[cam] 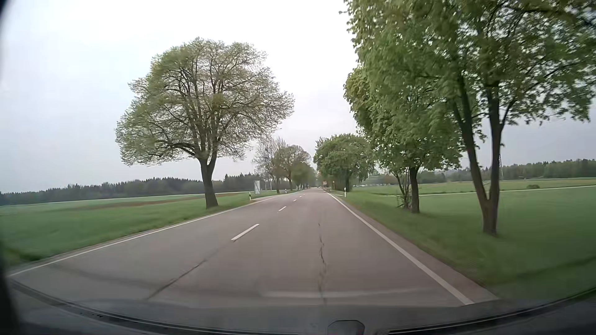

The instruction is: Follow the waypoints while adhering to traffic rules and regulations

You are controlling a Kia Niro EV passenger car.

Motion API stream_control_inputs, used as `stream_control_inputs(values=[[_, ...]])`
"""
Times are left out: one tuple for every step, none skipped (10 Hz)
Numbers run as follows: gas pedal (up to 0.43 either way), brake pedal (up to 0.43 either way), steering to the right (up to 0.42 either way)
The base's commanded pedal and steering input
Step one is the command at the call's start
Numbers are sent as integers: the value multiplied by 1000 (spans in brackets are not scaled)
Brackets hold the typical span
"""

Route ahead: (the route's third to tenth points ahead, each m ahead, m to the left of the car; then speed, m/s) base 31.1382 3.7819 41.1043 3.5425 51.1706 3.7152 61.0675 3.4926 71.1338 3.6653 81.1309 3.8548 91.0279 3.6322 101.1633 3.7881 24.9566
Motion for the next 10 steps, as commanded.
stream_control_inputs(values=[[268, 0, -1], [268, 0, -1], [268, 0, -2], [268, 0, -3], [260, 0, -4], [260, 0, -4], [260, 0, -4], [260, 0, -4], [260, 0, -4], [260, 0, -4]])
